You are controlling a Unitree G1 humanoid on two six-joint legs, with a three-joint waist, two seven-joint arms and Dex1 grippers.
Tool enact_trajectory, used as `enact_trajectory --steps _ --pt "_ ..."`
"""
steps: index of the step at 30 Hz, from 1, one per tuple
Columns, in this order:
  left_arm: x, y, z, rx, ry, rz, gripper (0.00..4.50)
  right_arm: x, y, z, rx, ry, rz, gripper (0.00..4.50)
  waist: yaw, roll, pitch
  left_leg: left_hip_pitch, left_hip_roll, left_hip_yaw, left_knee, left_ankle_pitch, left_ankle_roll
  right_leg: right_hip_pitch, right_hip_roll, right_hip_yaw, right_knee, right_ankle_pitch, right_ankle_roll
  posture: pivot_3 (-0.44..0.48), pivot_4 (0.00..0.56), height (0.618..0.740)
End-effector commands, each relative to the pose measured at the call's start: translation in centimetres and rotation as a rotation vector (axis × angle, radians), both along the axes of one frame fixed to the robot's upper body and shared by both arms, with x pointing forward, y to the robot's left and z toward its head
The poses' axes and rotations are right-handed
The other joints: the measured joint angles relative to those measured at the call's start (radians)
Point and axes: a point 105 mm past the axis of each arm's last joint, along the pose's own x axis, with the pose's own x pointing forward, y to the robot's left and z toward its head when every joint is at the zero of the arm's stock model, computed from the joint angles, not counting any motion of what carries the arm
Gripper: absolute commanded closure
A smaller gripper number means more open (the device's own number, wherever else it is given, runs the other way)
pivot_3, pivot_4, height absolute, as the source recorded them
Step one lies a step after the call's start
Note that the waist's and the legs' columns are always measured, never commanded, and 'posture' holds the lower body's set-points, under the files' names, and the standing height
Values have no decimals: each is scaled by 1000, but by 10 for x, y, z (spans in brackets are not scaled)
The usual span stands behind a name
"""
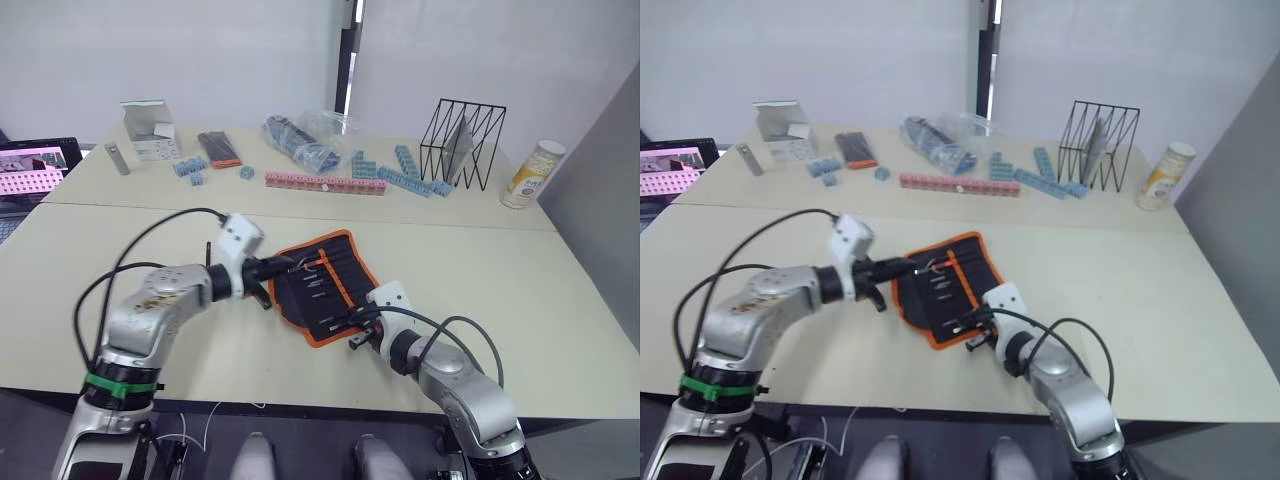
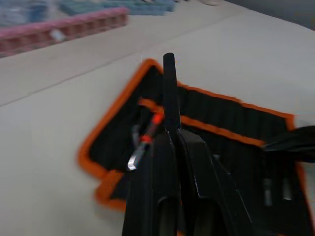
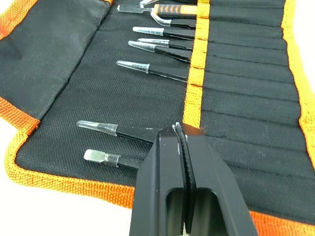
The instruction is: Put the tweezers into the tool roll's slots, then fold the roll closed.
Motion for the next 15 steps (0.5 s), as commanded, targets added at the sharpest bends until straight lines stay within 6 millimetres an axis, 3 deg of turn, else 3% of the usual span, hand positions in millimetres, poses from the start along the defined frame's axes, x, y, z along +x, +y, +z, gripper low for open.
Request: enact_trajectory --steps 1,6,15 --pt "-11 -14 -3 83 3 -91 4456 -3 -10 -17 -32 68 -47 4500 -3 0 0 0 0 0 0 0 0 0 0 0 0 0 0 0 150 663" --pt "-16 -7 -16 208 63 -96 4456 -6 -13 -18 -27 68 -74 4500 -3 2 1 0 0 0 -1 0 0 -1 0 0 0 0 0 0 150 663" --pt "-18 3 -15 315 93 -101 4456 -6 -14 -17 -19 66 -97 4500 1 2 1 0 0 0 -2 0 0 0 0 0 -2 -1 0 0 150 663"
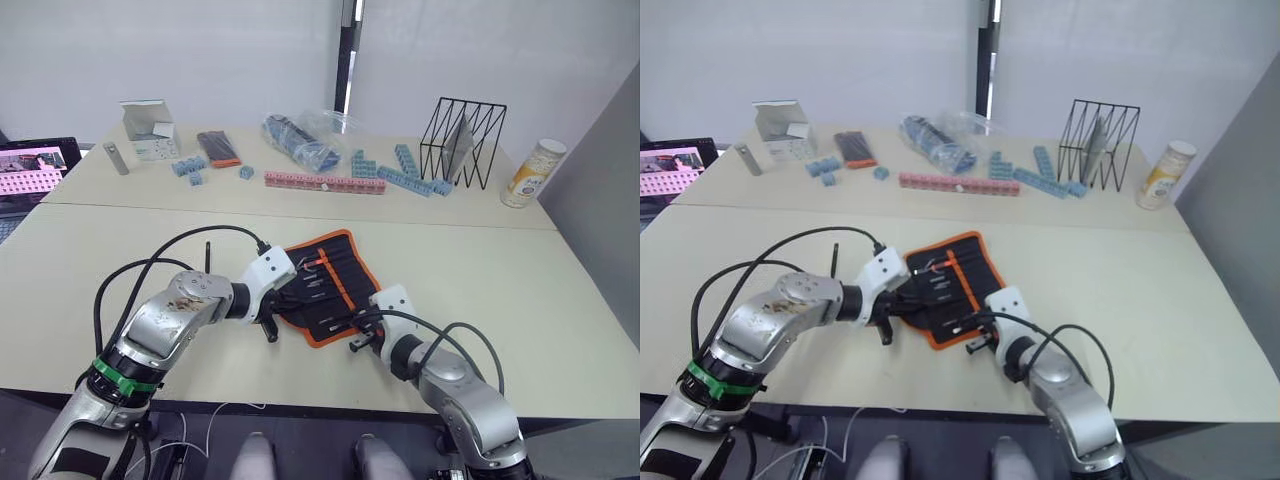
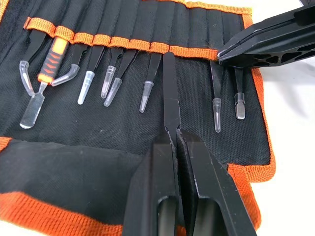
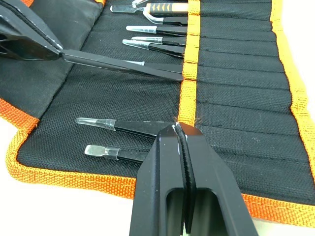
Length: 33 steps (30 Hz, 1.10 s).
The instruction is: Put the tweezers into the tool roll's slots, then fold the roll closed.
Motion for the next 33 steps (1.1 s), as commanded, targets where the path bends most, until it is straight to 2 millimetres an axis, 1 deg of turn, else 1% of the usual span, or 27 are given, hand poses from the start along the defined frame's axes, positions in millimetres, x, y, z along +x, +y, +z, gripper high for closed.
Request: enact_trajectory --steps 1,5,8,13,17,21,28,30,33 --pt "-4 -2 8 48 -23 -39 4456 -2 -11 -17 -33 68 -51 4500 1 0 0 0 0 0 0 0 0 0 0 0 0 0 0 0 150 663" --pt "-1 -1 8 89 -23 -32 4456 -2 -10 -16 -28 67 -55 4500 1 0 0 0 0 0 0 0 0 0 0 0 0 0 0 0 150 663" --pt "3 -5 10 109 -37 -37 4456 -2 -8 -16 -23 68 -57 4500 2 0 0 0 0 0 0 0 0 0 0 0 0 0 0 0 150 663" --pt "7 -12 7 137 -36 -61 4456 -3 -7 -17 -19 71 -58 4500 3 0 0 0 0 0 0 0 0 0 0 0 0 0 0 0 150 663" --pt "13 -21 4 148 -48 -75 4456 -4 -6 -17 -16 71 -62 4500 6 0 0 0 0 0 0 0 0 1 0 0 0 0 0 0 150 663" --pt "18 -37 -2 142 -51 -106 4456 -5 -6 -17 -14 73 -65 4500 8 0 0 0 0 0 0 0 0 1 0 0 0 0 0 0 150 663" --pt "31 -57 -10 128 -79 -124 4456 -7 -7 -17 -16 73 -76 4500 29 1 0 0 -1 0 2 1 1 3 0 0 -2 0 0 0 150 663" --pt "32 -59 -9 120 -84 -136 4456 -8 -8 -17 -18 73 -81 4500 31 1 0 0 -1 0 2 1 2 3 0 0 -5 0 0 0 150 663" --pt "33 -56 -6 125 -98 -149 4456 -8 -9 -16 -18 71 -85 4500 31 1 0 0 -1 1 3 2 2 5 0 2 -7 0 0 0 150 663"
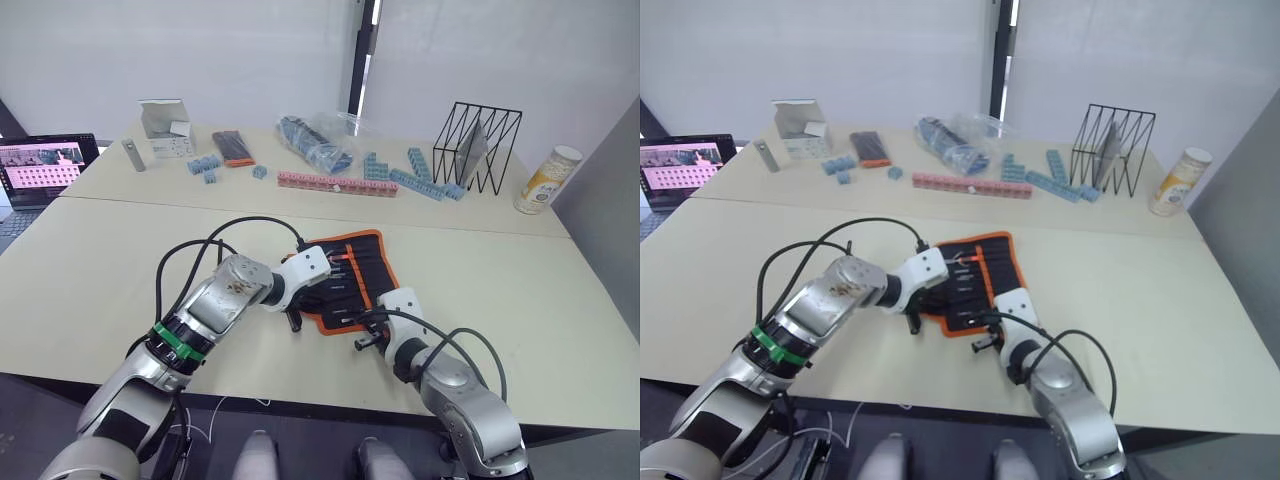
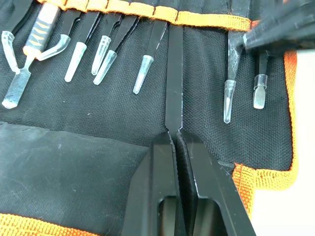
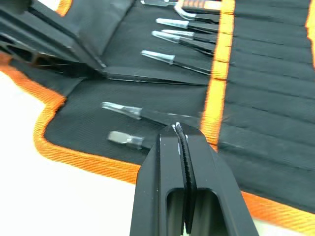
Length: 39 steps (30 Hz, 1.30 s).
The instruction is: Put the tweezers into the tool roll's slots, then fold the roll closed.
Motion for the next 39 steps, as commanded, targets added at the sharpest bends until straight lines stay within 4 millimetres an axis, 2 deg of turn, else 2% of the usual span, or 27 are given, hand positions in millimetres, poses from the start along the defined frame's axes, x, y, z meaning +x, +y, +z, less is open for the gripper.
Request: enact_trajectory --steps 1,7,13,18,23,28,33,39 --pt "1 -5 10 -1 -46 -47 4456 -5 -2 -13 -19 63 -4 4500 0 0 0 0 0 0 0 0 0 1 0 0 0 0 0 0 150 663" --pt "-4 8 19 66 -33 -98 4456 -5 0 -13 -16 63 -3 4500 -14 0 0 -2 0 0 -2 0 1 0 1 0 1 0 0 0 150 663" --pt "-1 4 34 90 -47 -127 4456 -4 2 -13 -10 61 -4 4500 -27 0 0 -3 0 -1 -5 1 1 -1 1 0 1 0 1 0 150 663" --pt "2 2 41 113 -57 -140 4456 -2 0 4 17 -23 -13 4500 -28 1 0 -3 0 -1 -5 1 1 -1 1 0 1 0 1 0 150 663" --pt "2 5 34 147 -43 -159 4456 -1 -4 14 30 -72 -31 4500 -29 1 1 -3 0 -1 -6 1 1 -1 1 0 1 0 1 0 150 663" --pt "4 2 29 169 -61 -176 4456 -3 -8 4 6 -28 -51 4500 -28 1 1 -3 0 -1 -6 1 1 -2 1 0 2 0 1 0 150 663" --pt "8 -8 25 183 -93 -204 4456 -7 -11 -14 -24 55 -70 4500 -26 1 1 -3 0 -1 -6 1 1 -1 1 0 1 0 2 0 150 663" --pt "13 -25 21 190 -126 -246 4456 -12 -12 -25 -42 116 -68 4500 -25 1 1 -3 0 -1 -6 1 1 0 1 0 1 1 2 0 150 663"
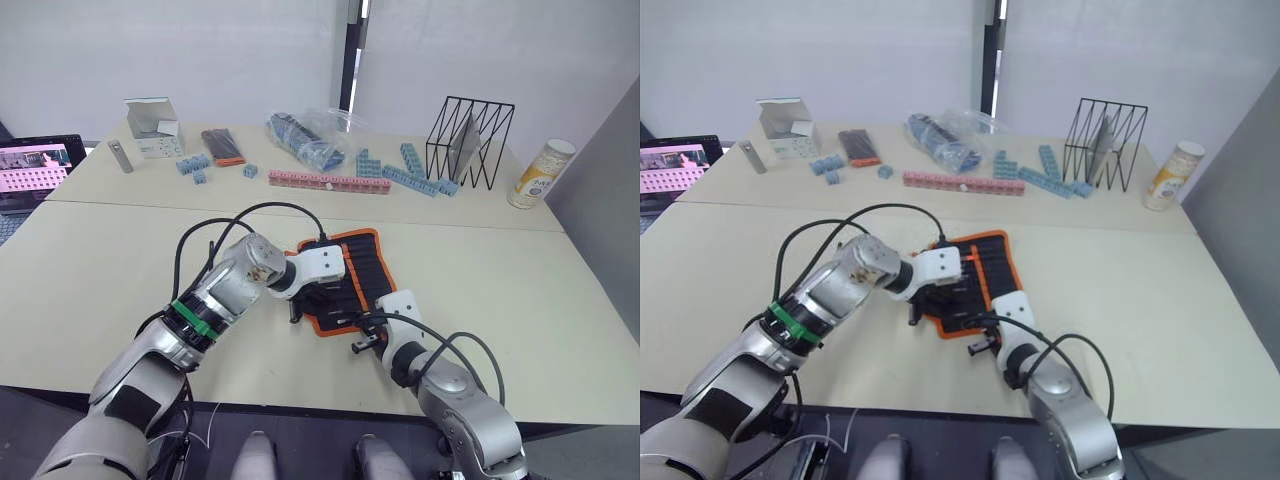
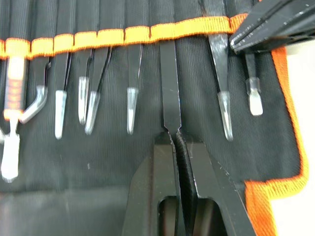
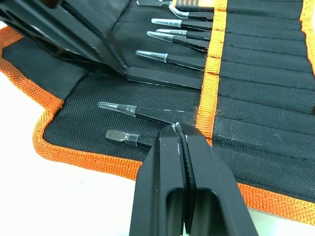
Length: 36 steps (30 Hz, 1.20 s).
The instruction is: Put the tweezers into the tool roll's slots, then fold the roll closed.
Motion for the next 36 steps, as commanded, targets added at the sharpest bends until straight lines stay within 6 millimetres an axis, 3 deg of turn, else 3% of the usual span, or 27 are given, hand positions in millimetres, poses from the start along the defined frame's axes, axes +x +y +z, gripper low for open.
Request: enact_trajectory --steps 1,12,23,33,36 --pt "5 -15 11 -2 -67 -48 4456 -5 -11 -23 -49 108 -40 4500 0 0 0 0 0 0 0 0 0 0 0 0 0 0 0 0 150 663" --pt "16 -44 0 -20 -93 -91 4456 -9 -4 -22 -39 113 -22 4500 2 0 0 1 -1 -1 0 0 0 2 0 0 0 0 1 0 150 663" --pt "18 -39 -5 -15 -94 -89 4456 -9 -4 -20 -40 104 -19 4500 7 0 0 3 -2 -2 4 1 2 8 0 0 0 -1 0 0 150 663" --pt "18 -39 -8 -18 -89 -89 4456 0 -6 0 -20 3 -24 4500 7 0 0 3 -2 -2 5 1 2 8 0 0 0 -1 1 0 150 663" --pt "19 -41 -7 -30 -89 -84 3608 -1 -7 -3 -26 12 -26 4500 7 0 0 3 -2 -2 5 1 2 8 0 0 0 0 1 0 150 663"
